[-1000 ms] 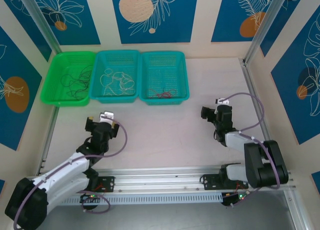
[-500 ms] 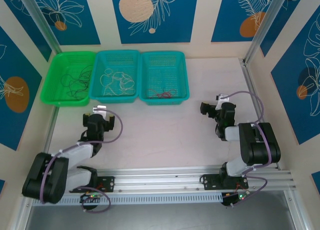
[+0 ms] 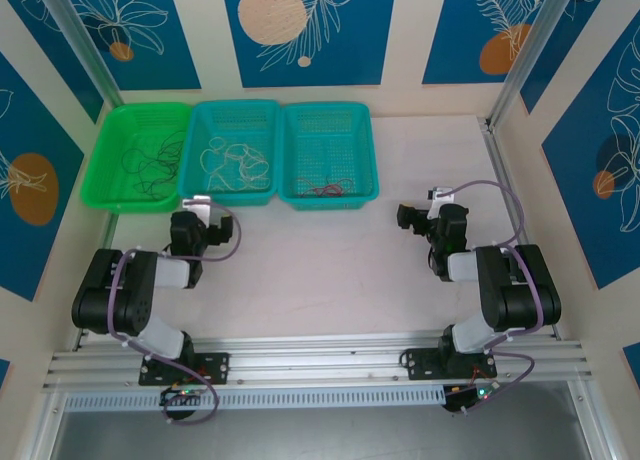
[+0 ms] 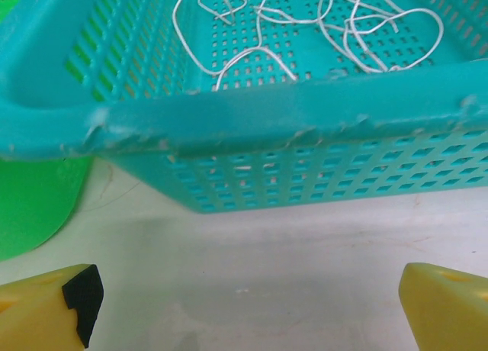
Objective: Untangle the cables
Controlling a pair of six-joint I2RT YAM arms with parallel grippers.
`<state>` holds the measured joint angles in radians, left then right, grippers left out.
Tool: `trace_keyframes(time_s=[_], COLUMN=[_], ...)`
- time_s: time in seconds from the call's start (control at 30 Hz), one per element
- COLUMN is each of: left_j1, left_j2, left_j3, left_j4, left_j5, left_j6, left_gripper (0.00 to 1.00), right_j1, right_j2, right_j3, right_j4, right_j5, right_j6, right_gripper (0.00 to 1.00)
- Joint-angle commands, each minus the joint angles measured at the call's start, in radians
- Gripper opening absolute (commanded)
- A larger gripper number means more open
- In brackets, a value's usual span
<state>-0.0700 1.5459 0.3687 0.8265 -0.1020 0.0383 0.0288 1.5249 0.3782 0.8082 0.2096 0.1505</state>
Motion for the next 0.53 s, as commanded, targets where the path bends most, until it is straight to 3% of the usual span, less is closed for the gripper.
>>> trace_keyframes(time_s=[0.0, 0.5], left_j1=[0.009, 0.008], left_j2=[-0.010, -0.009], left_j3=[0.018, 0.018], left_j4=[0.034, 0.036], left_j5=[0.048, 0.044], left_j6=[-0.003, -0.002], left_gripper=[1.00, 1.00], right_j1=[-0.004, -0.005], right_j2=[-0.003, -0.005], right_j3=[0.021, 0.021], right_j4=[0.032, 0.030], right_j5=[0.019, 0.011], right_j6=[-0.026, -0.023], right_gripper=[0.99, 0.99])
